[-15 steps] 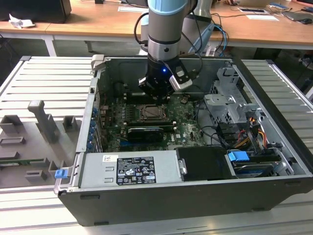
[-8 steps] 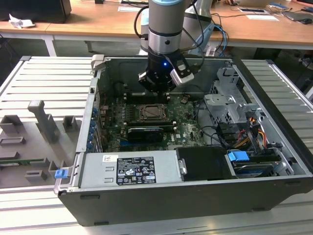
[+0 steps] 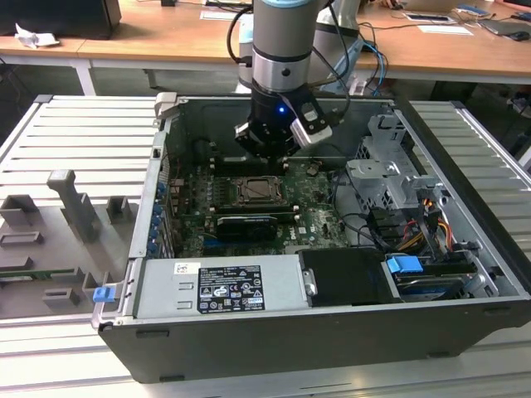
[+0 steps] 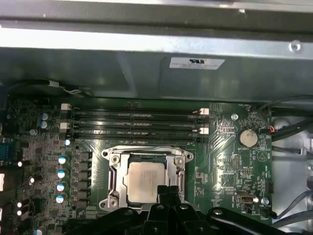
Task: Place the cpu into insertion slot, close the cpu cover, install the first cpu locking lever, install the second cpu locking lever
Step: 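Install the second cpu locking lever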
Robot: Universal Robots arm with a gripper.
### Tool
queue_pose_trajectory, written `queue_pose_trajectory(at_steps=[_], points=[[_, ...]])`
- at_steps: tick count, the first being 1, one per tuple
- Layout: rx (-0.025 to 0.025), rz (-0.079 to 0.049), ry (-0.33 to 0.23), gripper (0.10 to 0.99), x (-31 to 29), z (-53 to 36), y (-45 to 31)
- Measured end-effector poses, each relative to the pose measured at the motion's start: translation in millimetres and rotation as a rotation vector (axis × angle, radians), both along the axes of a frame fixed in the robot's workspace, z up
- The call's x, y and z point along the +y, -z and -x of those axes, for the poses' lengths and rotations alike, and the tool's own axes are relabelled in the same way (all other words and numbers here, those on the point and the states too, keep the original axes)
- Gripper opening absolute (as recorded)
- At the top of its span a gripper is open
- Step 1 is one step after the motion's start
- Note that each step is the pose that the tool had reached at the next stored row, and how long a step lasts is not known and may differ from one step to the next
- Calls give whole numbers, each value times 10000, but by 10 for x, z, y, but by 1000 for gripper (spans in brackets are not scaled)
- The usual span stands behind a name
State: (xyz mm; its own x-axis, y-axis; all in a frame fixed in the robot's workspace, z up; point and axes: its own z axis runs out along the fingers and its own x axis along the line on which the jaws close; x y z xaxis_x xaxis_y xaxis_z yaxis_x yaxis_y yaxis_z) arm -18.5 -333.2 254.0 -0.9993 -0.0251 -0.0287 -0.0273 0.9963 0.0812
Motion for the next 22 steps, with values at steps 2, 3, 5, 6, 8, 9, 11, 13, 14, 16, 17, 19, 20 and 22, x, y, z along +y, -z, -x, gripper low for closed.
queue_pose_trajectory(at_steps=[2,3,5,6,8,9,11,13,14,16,17,19,20,22], points=[[144,3,-29,106,-24,0,50],[159,4,-46,106,-48,1,76],[165,7,-59,106,-67,1,101],[167,9,-60,106,-79,1,108],[167,8,-62,106,-143,1,125],[167,8,-68,106,-200,0,133],[166,8,-90,106,-298,1,146],[167,8,-96,106,-332,8,150],[167,8,-94,106,-339,28,150],[167,8,-100,106,-362,86,152],[167,6,-101,106,-384,126,155],[167,2,-105,106,-412,179,157],[166,-4,-112,106,-426,242,160],[166,-6,-138,106,-427,329,191]])
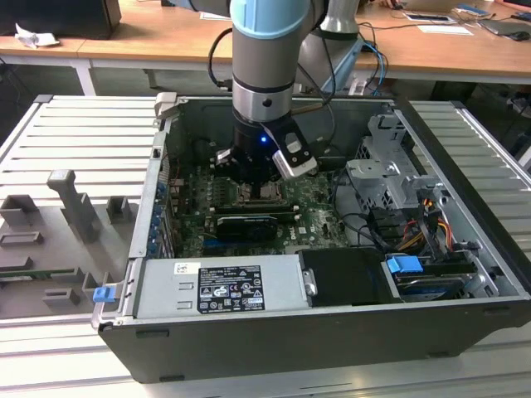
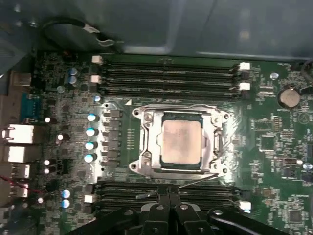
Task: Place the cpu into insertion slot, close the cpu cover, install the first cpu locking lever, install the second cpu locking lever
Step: 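Install the second cpu locking lever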
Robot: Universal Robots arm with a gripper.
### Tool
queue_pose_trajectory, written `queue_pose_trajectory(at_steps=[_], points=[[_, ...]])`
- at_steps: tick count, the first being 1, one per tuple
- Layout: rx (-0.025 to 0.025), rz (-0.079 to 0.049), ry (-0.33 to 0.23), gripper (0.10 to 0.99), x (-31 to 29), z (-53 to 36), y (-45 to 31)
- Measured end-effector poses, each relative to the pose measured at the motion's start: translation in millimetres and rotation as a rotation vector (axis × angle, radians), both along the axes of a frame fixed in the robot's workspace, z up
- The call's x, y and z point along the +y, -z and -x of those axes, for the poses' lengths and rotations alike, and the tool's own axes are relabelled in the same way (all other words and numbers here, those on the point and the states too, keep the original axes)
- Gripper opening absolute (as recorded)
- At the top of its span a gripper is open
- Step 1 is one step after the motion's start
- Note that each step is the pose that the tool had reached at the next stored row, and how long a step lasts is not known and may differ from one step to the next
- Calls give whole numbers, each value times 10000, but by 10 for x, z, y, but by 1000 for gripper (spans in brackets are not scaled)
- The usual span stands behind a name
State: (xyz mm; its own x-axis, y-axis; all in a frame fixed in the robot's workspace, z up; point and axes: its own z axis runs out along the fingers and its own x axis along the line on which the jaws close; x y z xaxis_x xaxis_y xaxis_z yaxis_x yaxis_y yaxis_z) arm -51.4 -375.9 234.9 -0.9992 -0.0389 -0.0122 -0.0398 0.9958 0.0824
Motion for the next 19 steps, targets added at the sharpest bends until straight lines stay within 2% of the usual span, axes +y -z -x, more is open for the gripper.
queue_pose_trajectory(at_steps=[2,4,9,10,12,13,16,18,19], points=[[0,1,-93,106,0,52,69],[1,-2,-130,106,-1,67,112],[-4,-73,-132,106,-27,103,175],[-4,-108,-132,106,-34,109,181],[-6,-338,-133,106,-60,131,193],[-6,-398,-132,106,-67,138,198],[-7,-528,-141,106,-76,207,227],[-7,-582,-157,106,-77,212,259],[-6,-653,-169,106,-77,213,267]])
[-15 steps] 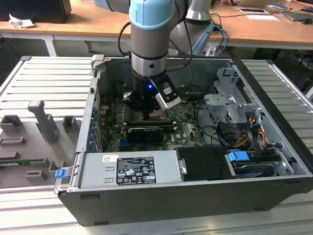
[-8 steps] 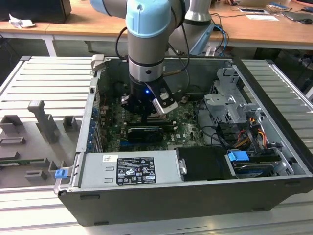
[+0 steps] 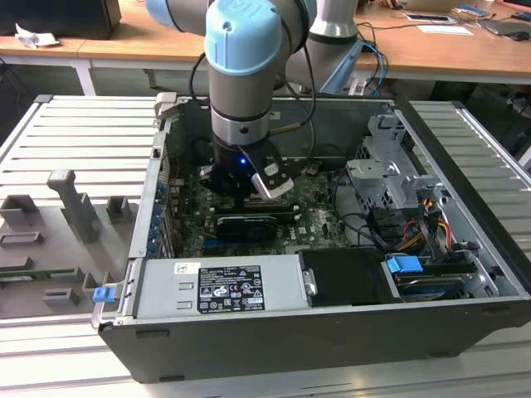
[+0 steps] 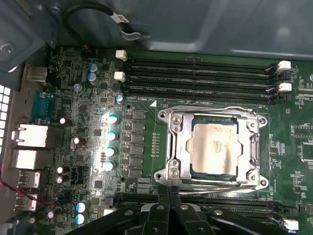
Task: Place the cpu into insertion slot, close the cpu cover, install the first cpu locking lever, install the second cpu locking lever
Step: 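Install the second cpu locking lever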
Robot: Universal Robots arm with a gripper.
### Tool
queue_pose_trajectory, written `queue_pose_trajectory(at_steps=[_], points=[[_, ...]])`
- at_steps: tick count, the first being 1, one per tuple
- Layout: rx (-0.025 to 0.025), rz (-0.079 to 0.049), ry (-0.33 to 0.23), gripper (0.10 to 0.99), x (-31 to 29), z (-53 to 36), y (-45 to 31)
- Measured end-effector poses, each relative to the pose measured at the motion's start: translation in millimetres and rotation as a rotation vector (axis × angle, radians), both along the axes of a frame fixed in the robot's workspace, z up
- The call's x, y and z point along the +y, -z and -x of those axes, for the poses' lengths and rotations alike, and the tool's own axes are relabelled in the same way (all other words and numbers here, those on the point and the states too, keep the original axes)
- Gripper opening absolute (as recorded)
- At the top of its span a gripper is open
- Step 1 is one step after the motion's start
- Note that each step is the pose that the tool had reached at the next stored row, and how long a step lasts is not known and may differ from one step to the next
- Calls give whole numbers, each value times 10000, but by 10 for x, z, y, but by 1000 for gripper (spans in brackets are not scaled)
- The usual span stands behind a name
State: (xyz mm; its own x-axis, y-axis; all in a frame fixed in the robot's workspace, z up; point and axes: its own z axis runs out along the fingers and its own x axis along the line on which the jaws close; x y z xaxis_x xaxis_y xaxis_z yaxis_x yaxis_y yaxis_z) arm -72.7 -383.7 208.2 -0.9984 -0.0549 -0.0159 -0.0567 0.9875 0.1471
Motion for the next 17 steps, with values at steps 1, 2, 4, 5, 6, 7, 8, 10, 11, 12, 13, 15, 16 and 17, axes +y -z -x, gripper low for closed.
queue_pose_trajectory(at_steps=[1,2,4,5,6,7,8,10,11,12,13,15,16,17], points=[[-3,-63,-8,106,1,3,12],[-1,-104,-15,106,0,8,17],[-1,-207,-29,106,1,28,25],[-1,-254,-37,106,1,36,28],[-1,-273,-43,106,1,37,31],[-3,-287,-49,106,1,39,36],[-2,-294,-51,106,1,41,41],[1,-306,-66,106,1,44,51],[0,-312,-74,106,5,45,55],[2,-329,-81,106,9,46,58],[-1,-435,-89,106,11,46,67],[-3,-558,-104,106,10,45,75],[-2,-588,-110,106,11,45,78],[-2,-606,-115,106,11,46,79]])
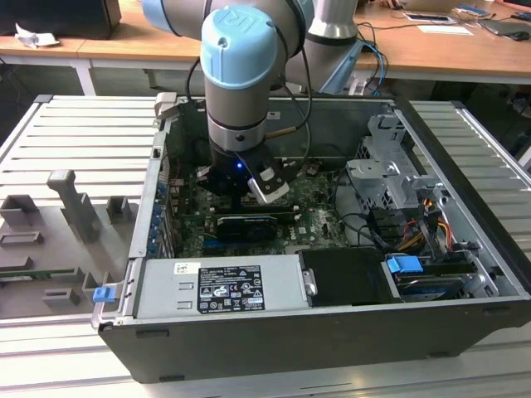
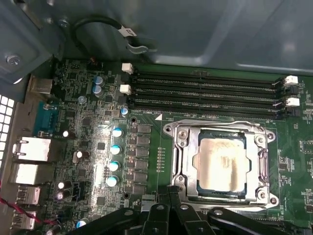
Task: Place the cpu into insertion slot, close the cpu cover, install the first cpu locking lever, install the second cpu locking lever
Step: 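Install the second cpu locking lever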
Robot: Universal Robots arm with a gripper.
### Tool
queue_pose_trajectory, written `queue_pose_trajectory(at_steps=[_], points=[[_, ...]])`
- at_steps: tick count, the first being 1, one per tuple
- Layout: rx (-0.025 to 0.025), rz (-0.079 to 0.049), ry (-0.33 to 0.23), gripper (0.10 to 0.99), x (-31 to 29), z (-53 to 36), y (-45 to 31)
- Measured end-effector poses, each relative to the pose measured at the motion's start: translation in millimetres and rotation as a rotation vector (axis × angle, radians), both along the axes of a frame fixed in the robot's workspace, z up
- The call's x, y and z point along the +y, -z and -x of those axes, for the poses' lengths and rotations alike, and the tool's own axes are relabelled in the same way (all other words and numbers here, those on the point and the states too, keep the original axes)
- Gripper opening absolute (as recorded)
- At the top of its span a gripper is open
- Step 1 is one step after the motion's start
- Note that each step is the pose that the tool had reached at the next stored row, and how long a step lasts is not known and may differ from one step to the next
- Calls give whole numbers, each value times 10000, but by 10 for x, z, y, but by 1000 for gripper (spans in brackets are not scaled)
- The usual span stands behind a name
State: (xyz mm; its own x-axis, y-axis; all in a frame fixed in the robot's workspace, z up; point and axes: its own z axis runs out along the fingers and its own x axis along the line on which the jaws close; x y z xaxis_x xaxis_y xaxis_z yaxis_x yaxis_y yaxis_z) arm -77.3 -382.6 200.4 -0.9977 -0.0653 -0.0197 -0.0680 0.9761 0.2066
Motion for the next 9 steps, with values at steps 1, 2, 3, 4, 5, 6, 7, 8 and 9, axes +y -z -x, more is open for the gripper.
queue_pose_trajectory(at_steps=[1,2,3,4,5,6,7,8,9], points=[[1,-11,-6,106,0,2,0],[-2,-52,-21,106,0,10,5],[0,-72,-32,106,0,15,7],[0,-81,-46,106,-2,21,9],[1,-81,-50,106,-4,23,9],[1,-81,-52,106,-10,26,9],[2,-79,-54,106,-12,26,8],[1,-82,-58,106,-12,26,9],[1,-80,-60,106,-13,27,5]])
